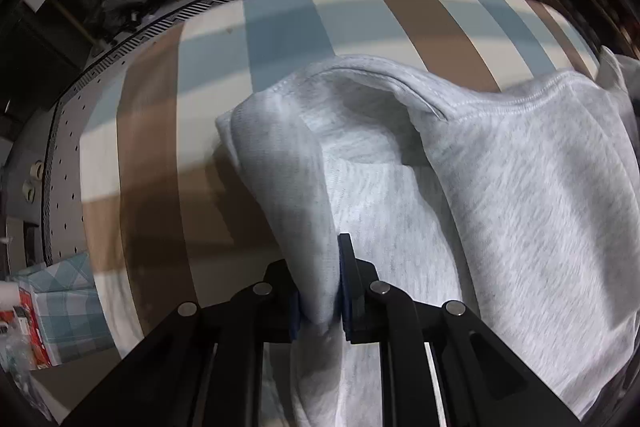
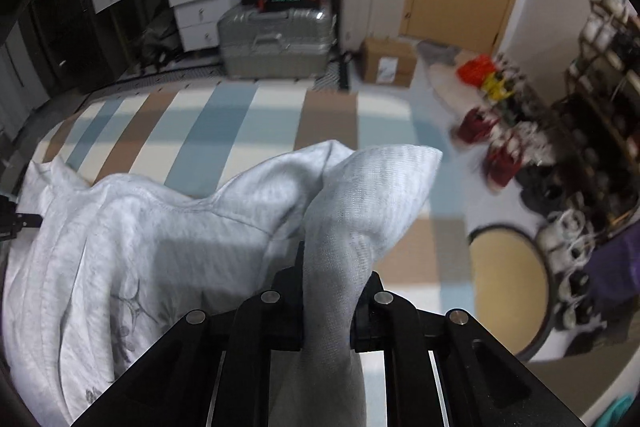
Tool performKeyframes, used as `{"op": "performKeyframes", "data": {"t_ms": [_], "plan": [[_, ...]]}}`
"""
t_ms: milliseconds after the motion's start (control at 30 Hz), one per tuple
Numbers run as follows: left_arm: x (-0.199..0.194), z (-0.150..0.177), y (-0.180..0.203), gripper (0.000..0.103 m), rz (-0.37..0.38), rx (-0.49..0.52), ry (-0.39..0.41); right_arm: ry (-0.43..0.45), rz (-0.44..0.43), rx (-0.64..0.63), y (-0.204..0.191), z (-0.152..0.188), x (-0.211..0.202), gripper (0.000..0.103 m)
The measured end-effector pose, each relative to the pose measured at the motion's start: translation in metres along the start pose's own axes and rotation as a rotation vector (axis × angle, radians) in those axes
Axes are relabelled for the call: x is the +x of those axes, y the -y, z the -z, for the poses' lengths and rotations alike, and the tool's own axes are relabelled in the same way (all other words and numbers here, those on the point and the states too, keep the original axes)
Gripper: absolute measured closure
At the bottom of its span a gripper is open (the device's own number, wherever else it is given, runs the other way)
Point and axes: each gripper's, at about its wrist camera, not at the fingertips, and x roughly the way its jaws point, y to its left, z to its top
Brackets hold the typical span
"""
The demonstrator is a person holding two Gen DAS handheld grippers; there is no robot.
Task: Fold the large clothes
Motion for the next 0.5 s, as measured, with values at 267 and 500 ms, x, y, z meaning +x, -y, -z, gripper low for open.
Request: {"op": "performKeyframes", "data": {"t_ms": [267, 500], "plan": [[-0.01, 0.004, -0.005, 0.088, -0.052, -0.09, 0.058, 0.035, 0.057, 0.019, 0.022, -0.002, -0.007, 0.037], [-0.084, 0.099, 0.016, 0.082, 0.017, -0.049, 0.162, 0.067, -0.16, 0.07, 0.018, 0.076, -0.101, 0.024]]}}
